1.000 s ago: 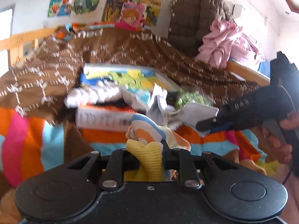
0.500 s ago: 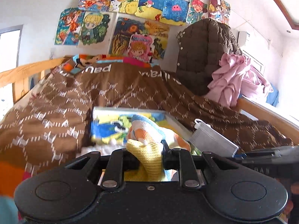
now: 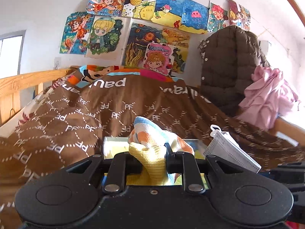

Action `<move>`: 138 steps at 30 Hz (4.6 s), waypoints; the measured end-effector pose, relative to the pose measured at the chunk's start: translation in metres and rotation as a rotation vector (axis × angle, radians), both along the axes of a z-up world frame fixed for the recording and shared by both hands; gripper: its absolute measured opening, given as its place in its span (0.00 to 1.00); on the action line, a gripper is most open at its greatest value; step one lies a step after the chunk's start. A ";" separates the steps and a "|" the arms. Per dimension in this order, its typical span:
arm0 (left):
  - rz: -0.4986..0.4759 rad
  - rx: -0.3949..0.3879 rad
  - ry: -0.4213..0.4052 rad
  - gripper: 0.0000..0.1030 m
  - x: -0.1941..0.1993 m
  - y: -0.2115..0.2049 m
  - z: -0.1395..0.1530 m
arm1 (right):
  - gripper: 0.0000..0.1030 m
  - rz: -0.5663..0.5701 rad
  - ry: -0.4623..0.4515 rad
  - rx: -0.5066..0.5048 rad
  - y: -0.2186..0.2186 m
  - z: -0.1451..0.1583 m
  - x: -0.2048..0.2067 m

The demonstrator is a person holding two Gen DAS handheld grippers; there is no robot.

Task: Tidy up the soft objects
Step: 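Carry both items into the painted tray and open both tools, then lift both open tools out of the tray back toward the pile, then grasp the grey fabric with the left tool while the right tool grasps the white napkin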

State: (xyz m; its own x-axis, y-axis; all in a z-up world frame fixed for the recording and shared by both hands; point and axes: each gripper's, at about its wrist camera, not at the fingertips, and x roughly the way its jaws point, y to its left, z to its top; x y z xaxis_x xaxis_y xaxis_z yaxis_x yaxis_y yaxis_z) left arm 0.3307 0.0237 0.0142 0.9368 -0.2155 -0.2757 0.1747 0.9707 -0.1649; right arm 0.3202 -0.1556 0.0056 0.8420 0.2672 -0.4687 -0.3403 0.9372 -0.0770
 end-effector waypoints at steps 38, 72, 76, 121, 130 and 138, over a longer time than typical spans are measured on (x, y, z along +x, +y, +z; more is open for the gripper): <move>-0.059 -0.094 0.405 0.47 0.115 0.034 -0.074 | 0.46 -0.068 0.248 -0.130 0.020 -0.066 0.088; 0.051 0.071 -0.052 0.99 -0.062 -0.004 0.073 | 1.00 -0.231 -0.335 0.245 -0.076 0.061 -0.090; 0.037 0.104 -0.080 0.99 -0.089 -0.016 0.079 | 1.00 -0.252 -0.377 0.237 -0.084 0.061 -0.121; -0.147 0.019 0.290 0.99 -0.200 -0.044 -0.037 | 1.00 -0.473 0.260 0.213 -0.126 0.000 -0.186; -0.142 0.005 0.352 0.99 -0.189 -0.047 -0.047 | 1.00 -0.461 0.359 0.198 -0.123 -0.013 -0.169; -0.121 -0.037 0.383 0.99 -0.176 -0.044 -0.055 | 1.00 -0.447 0.395 0.181 -0.119 -0.019 -0.160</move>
